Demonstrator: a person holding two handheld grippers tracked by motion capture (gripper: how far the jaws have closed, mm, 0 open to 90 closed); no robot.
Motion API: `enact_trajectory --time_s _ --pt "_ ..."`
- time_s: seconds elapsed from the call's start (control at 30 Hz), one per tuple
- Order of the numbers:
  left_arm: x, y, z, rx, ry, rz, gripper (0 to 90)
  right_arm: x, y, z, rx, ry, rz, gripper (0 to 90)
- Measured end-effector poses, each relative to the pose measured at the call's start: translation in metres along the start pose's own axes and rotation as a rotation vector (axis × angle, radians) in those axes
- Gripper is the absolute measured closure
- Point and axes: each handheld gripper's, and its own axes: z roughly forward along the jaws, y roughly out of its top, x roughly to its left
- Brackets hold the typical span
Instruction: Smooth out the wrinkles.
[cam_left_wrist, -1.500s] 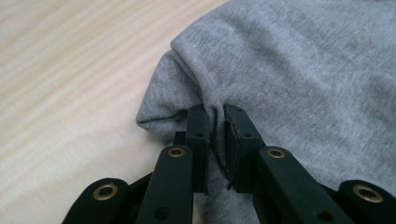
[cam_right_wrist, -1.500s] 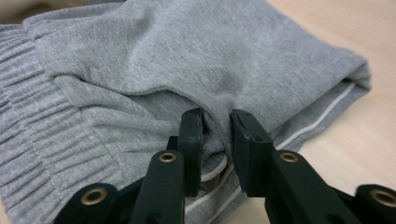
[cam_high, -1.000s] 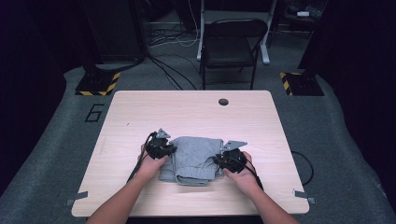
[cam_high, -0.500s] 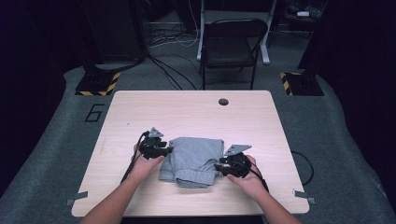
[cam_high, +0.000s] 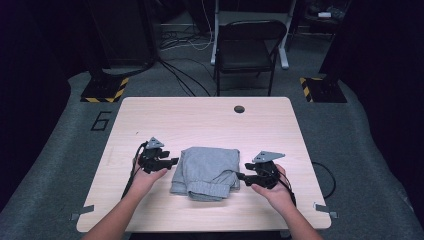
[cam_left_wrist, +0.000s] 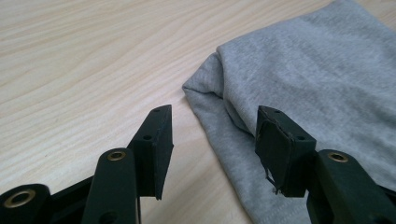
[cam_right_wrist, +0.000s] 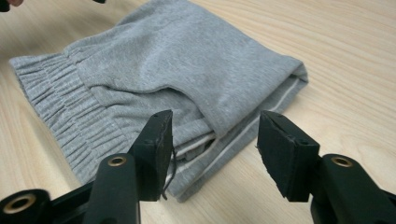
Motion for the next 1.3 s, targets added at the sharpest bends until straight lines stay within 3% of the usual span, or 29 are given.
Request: enact_trajectory --time_s 0.23,0.4,0.63,0.7,0.83,0.93,1.03,1.17,1.3 --pt "-0.002 -0.005 -0.021 -0.019 -0.013 -0.018 46.3 -0.001 -0.003 -0.019 0.002 -0.03 0.011 42.1" --pt "-0.012 -0.01 -0.044 -0.042 -0.005 0.003 45.6 -0.001 -0.008 -0.038 -0.021 -0.048 0.053 41.0" --pt "-0.017 -0.029 -0.064 -0.058 -0.01 -0.035 44.8 -0.007 -0.02 -0.052 -0.041 -0.099 0.069 40.8" --pt "-0.014 -0.034 -0.066 -0.055 0.001 -0.037 44.8 -0.01 -0.024 -0.052 -0.043 -0.114 0.075 40.9" --pt "-0.004 -0.044 -0.062 -0.061 0.008 -0.084 44.7 -0.014 -0.032 -0.047 -0.049 -0.13 0.084 40.9" --pt "0.0 -0.049 -0.055 -0.029 0.026 -0.07 44.7 -0.018 -0.036 -0.042 -0.072 -0.121 0.116 41.0" --pt "0.002 -0.051 -0.049 -0.029 0.019 -0.069 44.7 -0.022 -0.04 -0.038 -0.075 -0.114 0.146 41.3" --pt "0.003 -0.052 -0.045 -0.019 0.021 -0.076 44.7 -0.027 -0.044 -0.036 -0.058 -0.153 0.149 41.3" --pt "0.003 -0.052 -0.041 0.003 0.016 -0.055 44.7 -0.035 -0.05 -0.035 -0.04 -0.17 0.175 41.3"
